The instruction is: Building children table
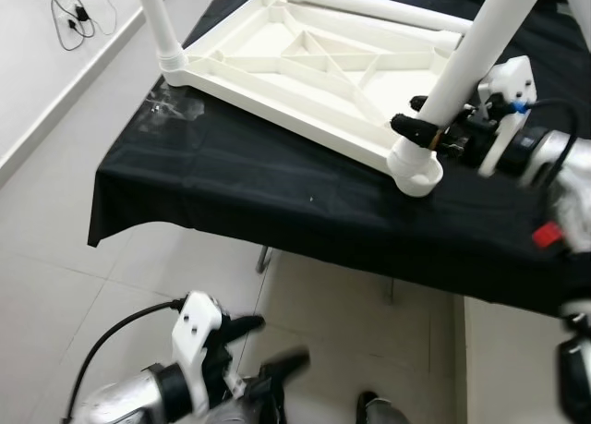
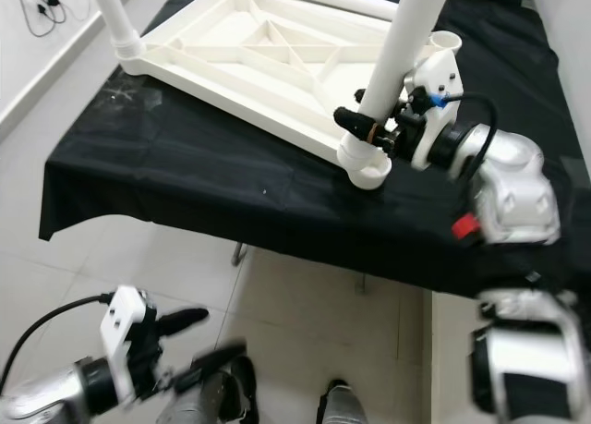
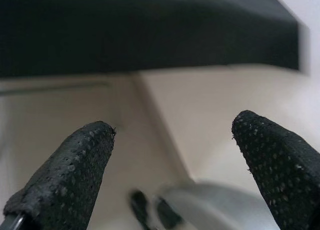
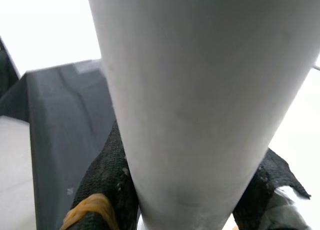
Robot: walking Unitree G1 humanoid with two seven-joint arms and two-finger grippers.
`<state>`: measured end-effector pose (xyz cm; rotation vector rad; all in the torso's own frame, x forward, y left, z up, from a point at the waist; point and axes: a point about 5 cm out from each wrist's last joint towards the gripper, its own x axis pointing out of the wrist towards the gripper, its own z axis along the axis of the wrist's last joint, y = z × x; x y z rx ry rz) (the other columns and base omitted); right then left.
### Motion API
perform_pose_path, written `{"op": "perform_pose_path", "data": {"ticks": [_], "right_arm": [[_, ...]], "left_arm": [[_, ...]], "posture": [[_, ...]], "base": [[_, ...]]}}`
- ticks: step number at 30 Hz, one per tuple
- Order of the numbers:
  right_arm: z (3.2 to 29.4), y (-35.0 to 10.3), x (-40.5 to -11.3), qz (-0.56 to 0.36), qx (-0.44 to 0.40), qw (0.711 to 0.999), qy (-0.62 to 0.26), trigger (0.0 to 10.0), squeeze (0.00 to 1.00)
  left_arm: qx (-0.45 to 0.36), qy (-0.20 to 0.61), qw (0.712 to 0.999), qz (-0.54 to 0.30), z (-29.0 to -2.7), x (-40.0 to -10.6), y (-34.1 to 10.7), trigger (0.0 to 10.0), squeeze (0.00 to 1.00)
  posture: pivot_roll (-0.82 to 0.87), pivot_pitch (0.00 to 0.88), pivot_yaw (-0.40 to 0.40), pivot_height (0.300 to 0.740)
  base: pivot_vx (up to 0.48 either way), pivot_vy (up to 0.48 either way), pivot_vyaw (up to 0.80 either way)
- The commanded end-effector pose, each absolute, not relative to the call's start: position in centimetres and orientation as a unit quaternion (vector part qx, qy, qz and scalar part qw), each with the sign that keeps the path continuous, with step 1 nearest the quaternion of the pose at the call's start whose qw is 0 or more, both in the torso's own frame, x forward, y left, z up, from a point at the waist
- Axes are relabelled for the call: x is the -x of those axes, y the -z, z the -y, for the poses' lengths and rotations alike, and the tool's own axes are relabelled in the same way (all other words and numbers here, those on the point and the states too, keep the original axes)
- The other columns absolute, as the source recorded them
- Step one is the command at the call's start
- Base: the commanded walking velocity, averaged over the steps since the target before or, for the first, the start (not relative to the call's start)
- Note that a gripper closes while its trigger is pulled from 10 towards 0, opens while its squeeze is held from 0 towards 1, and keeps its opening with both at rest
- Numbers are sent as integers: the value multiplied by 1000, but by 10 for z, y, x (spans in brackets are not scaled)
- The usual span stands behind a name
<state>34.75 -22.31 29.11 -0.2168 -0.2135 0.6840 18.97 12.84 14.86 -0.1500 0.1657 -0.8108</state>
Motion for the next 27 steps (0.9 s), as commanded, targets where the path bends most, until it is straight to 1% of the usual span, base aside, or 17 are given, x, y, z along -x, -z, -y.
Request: {"op": "perform_pose_path", "data": {"ticks": [1, 2, 3, 4, 5, 7, 9, 11, 13, 20, 23, 25, 27], "right_arm": [[226, -292, -345, 109, 95, 934, -328, 10000, 0], [220, -287, -342, 111, 77, 933, -332, 10000, 0], [220, -287, -342, 111, 77, 933, -332, 10000, 0], [215, -283, -339, 112, 64, 934, -333, 10000, 0], [215, -283, -339, 112, 64, 934, -333, 10000, 0], [211, -281, -340, 118, 47, 939, -320, 10000, 0], [211, -281, -340, 118, 47, 939, -320, 10000, 0], [209, -282, -340, 120, 42, 940, -317, 10000, 0], [205, -282, -340, 124, 36, 937, -324, 10000, 0], [201, -288, -339, 131, 38, 935, -326, 10000, 0], [200, -291, -338, 133, 37, 934, -328, 10000, 0], [200, -298, -338, 136, 51, 932, -333, 10000, 0], [199, -302, -338, 137, 63, 928, -341, 10000, 0]], "left_arm": [[74, 375, 919, -94, -131, -190, -142, 10000, 0], [91, 352, 929, -70, -132, -196, -149, 10000, 0], [91, 352, 929, -70, -132, -196, -149, 10000, 0], [92, 341, 935, -42, -133, -200, -155, 10000, 0], [92, 341, 935, -42, -133, -200, -155, 10000, 0], [95, 337, 937, -12, -134, -203, -163, 10000, 0], [95, 337, 937, -12, -134, -203, -163, 10000, 0], [90, 333, 938, -6, -133, -203, -164, 10000, 0], [69, 347, 935, 1, -127, -202, -167, 10000, 0], [55, 369, 928, 4, -116, -200, -168, 10000, 0], [47, 372, 927, -1, -115, -199, -166, 10000, 0], [23, 380, 925, -15, -114, -195, -156, 10000, 0], [22, 381, 924, -23, -114, -192, -150, 10000, 0]], "posture": [[8, 220, 17, 740], [7, 217, 13, 740], [7, 217, 13, 740], [11, 209, 5, 740], [11, 209, 5, 740], [11, 201, 3, 740], [11, 201, 3, 740], [13, 198, 3, 740], [17, 193, 3, 740], [19, 193, 1, 740], [21, 194, 1, 740], [19, 212, 5, 740], [14, 219, 10, 740]], "base": [[0, 0, 0], [409, 0, 0], [409, 0, 0], [480, 0, 0], [480, 0, 0], [480, 0, 0], [480, 0, 0], [0, 0, 0], [0, 0, 0], [0, 0, 0], [0, 0, 0], [0, 0, 0], [0, 0, 0]]}}
